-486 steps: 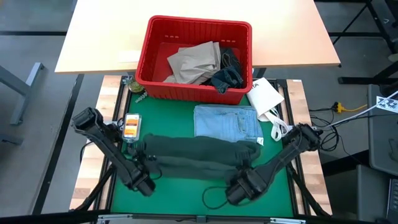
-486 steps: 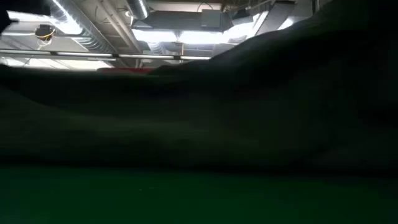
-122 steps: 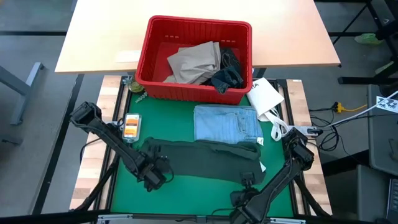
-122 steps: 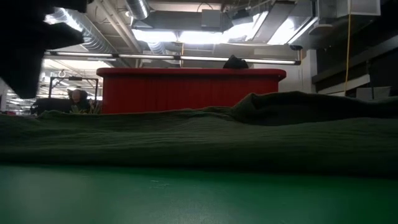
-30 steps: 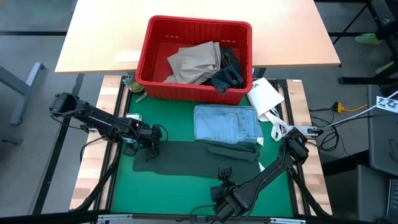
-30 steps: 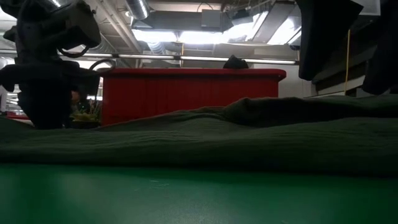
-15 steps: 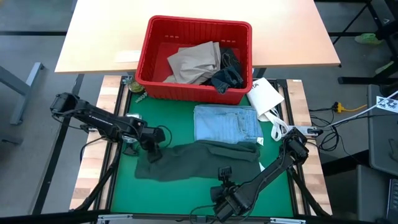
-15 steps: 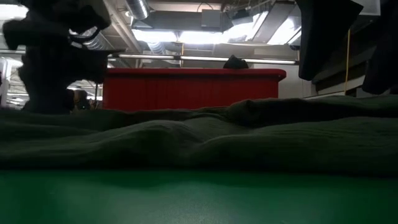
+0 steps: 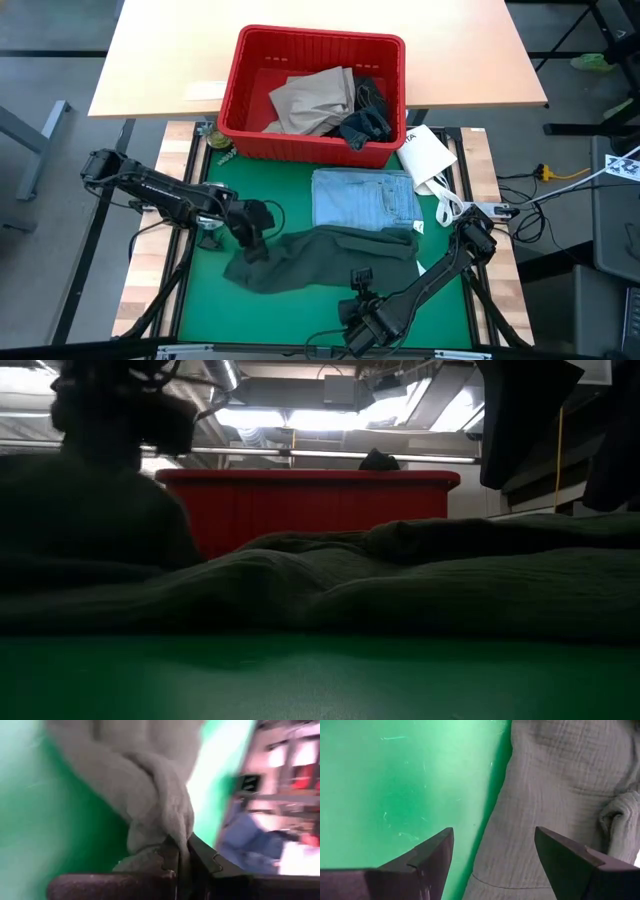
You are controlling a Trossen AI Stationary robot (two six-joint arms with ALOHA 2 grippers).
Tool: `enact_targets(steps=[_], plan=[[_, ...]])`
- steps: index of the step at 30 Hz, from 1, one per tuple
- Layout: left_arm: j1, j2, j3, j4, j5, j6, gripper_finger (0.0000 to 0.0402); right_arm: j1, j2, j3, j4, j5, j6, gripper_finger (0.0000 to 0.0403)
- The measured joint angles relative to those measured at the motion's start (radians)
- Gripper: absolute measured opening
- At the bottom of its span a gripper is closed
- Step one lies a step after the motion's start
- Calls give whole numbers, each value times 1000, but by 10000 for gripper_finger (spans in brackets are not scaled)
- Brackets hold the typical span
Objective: Fold Laundry from Bin
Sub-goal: Fold the green polo shirt
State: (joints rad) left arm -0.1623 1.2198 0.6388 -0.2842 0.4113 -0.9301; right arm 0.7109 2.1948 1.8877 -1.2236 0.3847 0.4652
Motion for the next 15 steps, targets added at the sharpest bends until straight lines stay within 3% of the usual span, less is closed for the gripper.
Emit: enact_targets(steps=[7,15], plan=[[-3,0,1,224,-2,-113,11,0,0,30,-8,33,-11,280],[-36,0,1,377,-164,-219,11,-1,0,122,-11,200,-144,280]])
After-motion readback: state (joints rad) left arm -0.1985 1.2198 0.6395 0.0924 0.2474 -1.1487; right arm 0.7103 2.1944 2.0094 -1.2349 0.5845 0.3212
